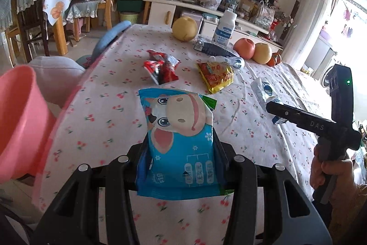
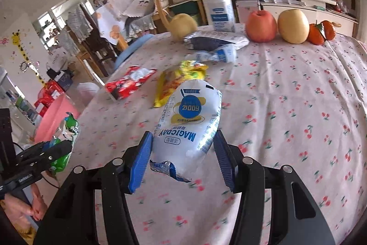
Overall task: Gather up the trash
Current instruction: 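Lift the cow-print bag with the left tool while the right tool lifts the MAGICDAY bag, then carry both bags over the pink bucket and open both tools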
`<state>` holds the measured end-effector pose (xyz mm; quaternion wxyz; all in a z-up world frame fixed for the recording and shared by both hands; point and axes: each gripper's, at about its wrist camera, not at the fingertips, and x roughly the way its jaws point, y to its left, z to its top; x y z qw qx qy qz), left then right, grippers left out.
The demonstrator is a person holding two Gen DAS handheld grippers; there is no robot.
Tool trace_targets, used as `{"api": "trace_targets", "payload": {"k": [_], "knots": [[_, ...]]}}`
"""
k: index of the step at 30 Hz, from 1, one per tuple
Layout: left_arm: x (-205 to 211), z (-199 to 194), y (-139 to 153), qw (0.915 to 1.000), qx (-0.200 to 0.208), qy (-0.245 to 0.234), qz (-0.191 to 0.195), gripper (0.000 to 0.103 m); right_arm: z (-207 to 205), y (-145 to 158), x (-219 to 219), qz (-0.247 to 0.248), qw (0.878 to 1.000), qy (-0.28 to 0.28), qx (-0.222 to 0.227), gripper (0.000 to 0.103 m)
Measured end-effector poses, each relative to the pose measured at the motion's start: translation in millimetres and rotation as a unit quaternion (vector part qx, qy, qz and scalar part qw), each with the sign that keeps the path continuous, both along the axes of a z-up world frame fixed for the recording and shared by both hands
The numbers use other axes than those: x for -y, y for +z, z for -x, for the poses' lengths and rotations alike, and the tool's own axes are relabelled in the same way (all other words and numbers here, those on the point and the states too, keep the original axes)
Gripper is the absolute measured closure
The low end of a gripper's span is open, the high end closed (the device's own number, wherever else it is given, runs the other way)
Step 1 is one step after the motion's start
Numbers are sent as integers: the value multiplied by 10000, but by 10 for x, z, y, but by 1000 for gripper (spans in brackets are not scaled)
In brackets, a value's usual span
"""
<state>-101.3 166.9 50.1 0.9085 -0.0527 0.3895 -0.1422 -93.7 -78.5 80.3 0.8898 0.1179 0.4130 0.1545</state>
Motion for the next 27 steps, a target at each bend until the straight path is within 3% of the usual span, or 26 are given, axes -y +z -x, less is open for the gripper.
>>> {"api": "trace_targets", "payload": {"k": [16, 27], "knots": [[-898, 487, 257, 9966, 542, 618, -3, 55, 432, 353, -1041, -184, 9942, 1014, 296, 47], [-1886, 550, 444, 9822, 841, 1663, 221, 55, 399, 742, -2227, -449, 9761, 2054, 555, 47]]}}
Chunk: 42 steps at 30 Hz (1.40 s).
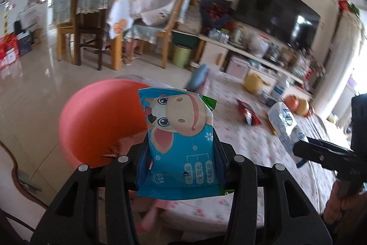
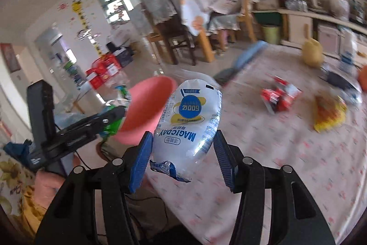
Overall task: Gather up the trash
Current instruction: 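Carry both bags over the pink bucket and open both tools, then return both tools from the bucket toward the remaining table items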
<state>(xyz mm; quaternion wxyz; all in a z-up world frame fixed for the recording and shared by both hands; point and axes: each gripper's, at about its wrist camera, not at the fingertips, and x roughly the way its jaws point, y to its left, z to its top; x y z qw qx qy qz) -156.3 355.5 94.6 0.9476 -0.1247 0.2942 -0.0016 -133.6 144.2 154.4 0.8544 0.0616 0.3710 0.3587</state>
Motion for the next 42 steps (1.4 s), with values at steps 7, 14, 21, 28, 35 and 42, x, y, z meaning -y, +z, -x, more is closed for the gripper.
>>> {"api": "trace_targets", "payload": {"k": [7, 14, 21, 28, 35, 42], "knots": [[-523, -175, -15, 9981, 29, 547, 268, 55, -241, 105, -794, 113, 9985, 515, 161, 47], [-861, -472, -173, 9943, -220, 888, 548, 52, -506, -83, -1522, 596, 9953, 710, 288, 38], [-896, -474, -298, 9919, -413, 1124, 417, 24, -458, -303, -1288, 689, 9970, 162, 320, 13], [-757, -347, -222, 9933, -288, 1088, 262, 15, -322, -360, -861, 806, 9959, -238, 333, 11], [-521, -267, -87, 9959, -130, 889, 93, 12, -164, -404, -598, 922, 9945, -416, 273, 10], [-251, -228, -2, 9980, -91, 619, -47, 11, 45, -388, -423, 1008, 9932, -496, 316, 9]]}}
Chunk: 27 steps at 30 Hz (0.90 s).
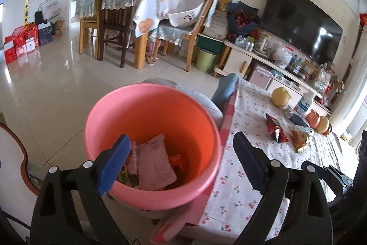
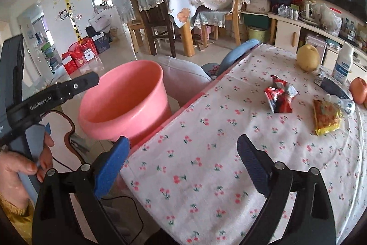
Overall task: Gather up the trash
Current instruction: 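Return both tools from the bucket toward the remaining table items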
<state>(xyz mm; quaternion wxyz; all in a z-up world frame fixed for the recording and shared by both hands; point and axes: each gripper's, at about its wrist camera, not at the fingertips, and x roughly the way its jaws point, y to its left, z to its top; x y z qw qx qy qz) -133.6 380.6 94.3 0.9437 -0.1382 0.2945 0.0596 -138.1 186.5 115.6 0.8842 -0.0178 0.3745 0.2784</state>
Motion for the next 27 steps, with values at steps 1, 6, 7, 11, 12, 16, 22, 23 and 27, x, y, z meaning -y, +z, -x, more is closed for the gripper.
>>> {"api": "trace_targets", "payload": {"k": [1, 6, 7, 11, 12, 16, 22, 23, 27], "knots": [[42, 6, 12, 10000, 16, -36, -6, 11, 24, 5, 19, 26, 10000, -6, 25, 9], [253, 16, 43, 9997, 25, -232, -46, 11, 144, 65, 130, 112, 9998, -63, 170, 9], [313, 16, 51, 9995, 19, -291, -76, 11, 150, 80, 155, 118, 9997, -78, 195, 9], [510, 10, 97, 9987, 21, -465, -184, 11, 188, 130, 275, 53, 9996, -170, 232, 9], [556, 13, 109, 9985, 24, -501, -211, 11, 194, 142, 302, 29, 9995, -189, 236, 9], [680, 15, 152, 9979, 20, -590, -255, 10, 235, 189, 394, -26, 9993, -253, 290, 9], [872, 24, 217, 9968, 25, -710, -356, 10, 283, 260, 564, -138, 9986, -360, 361, 9], [910, 29, 226, 9966, 25, -732, -377, 10, 290, 270, 593, -152, 9985, -380, 373, 9], [1031, 49, 258, 9955, 18, -833, -460, 10, 306, 314, 733, -222, 9977, -483, 418, 9]]}}
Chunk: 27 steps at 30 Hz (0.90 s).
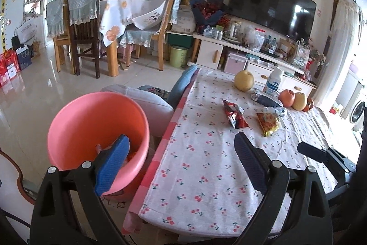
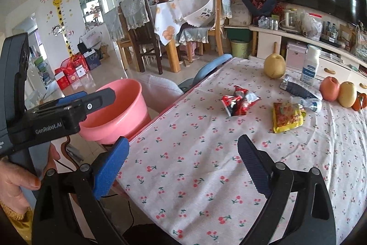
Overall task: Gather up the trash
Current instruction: 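Return both tools from the bucket toward the remaining table items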
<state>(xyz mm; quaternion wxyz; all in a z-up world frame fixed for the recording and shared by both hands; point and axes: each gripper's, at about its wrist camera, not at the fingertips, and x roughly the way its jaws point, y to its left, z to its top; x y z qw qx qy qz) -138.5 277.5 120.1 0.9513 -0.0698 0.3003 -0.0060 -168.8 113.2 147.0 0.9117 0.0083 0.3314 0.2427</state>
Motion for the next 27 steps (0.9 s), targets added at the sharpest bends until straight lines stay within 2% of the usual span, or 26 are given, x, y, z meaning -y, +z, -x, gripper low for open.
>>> {"api": "trace_targets", "payload": {"k": [19, 27], "knots": [[700, 19, 180, 9979, 50, -418, -497, 9, 40, 100, 840, -375, 9975, -587, 136, 8], [1062, -78, 142, 9957, -3, -680, -627, 9, -73, 70, 1410, -529, 9930, -1058, 64, 8]]}}
